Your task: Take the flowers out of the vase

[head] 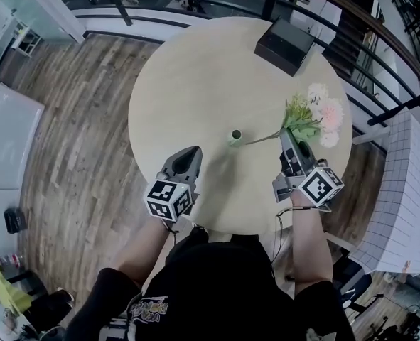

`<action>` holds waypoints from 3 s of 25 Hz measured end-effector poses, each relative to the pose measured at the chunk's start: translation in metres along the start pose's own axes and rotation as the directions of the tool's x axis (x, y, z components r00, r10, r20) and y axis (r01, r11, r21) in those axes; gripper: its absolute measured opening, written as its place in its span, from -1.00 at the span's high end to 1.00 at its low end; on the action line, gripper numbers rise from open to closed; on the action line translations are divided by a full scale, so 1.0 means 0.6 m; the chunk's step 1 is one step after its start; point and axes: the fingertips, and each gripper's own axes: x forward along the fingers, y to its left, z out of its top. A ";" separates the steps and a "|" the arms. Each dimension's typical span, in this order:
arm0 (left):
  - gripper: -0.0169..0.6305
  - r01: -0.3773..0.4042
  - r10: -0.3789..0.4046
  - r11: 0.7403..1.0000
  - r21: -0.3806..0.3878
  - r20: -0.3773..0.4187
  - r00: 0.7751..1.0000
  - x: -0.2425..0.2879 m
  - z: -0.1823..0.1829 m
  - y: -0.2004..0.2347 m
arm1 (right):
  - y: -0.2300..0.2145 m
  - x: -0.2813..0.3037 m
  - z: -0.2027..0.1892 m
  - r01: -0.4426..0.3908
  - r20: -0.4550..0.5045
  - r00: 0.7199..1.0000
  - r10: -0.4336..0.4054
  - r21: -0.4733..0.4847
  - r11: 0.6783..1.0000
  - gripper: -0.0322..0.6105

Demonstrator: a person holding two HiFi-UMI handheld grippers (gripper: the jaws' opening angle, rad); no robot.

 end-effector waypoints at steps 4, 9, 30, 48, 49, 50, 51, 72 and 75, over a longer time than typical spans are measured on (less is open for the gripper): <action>0.93 0.029 -0.029 1.000 -0.001 0.012 1.000 -0.020 0.019 0.005 | 0.008 -0.019 -0.008 0.038 0.026 0.999 -0.038 0.007 0.999 0.68; 0.93 0.044 -0.044 0.999 0.002 0.006 0.999 -0.065 0.016 0.010 | 0.034 -0.062 -0.032 0.067 0.058 0.996 -0.067 -0.003 0.998 0.68; 0.93 0.172 -0.171 0.985 0.017 -0.045 0.984 -0.167 0.009 -0.019 | 0.160 -0.191 -0.097 0.179 0.120 0.978 -0.173 -0.034 0.983 0.68; 0.93 0.072 -0.073 0.997 -0.019 -0.027 0.997 -0.226 -0.032 -0.194 | 0.202 -0.318 -0.106 0.019 -0.020 1.000 -0.020 -0.053 0.998 0.68; 0.93 0.066 -0.067 0.998 -0.017 -0.028 0.997 -0.227 -0.036 -0.210 | 0.200 -0.329 -0.105 0.012 -0.027 1.000 -0.013 -0.057 0.998 0.68; 0.93 0.061 -0.061 0.998 -0.014 -0.028 0.998 -0.229 -0.044 -0.229 | 0.195 -0.344 -0.105 0.005 -0.035 0.999 -0.007 -0.062 0.998 0.68; 0.93 0.054 -0.055 0.998 -0.012 -0.028 0.998 -0.230 -0.053 -0.247 | 0.190 -0.359 -0.106 -0.002 -0.042 0.999 -0.001 -0.064 0.998 0.68; 0.93 -0.036 0.036 0.998 -0.060 -0.008 0.999 -0.333 -0.180 -0.400 | 0.224 -0.520 -0.189 -0.149 -0.161 0.977 0.137 -0.067 0.987 0.68; 0.93 -0.042 0.043 0.998 -0.047 0.004 0.999 -0.342 -0.169 -0.390 | 0.236 -0.510 -0.192 -0.162 -0.163 0.975 0.148 -0.073 0.984 0.68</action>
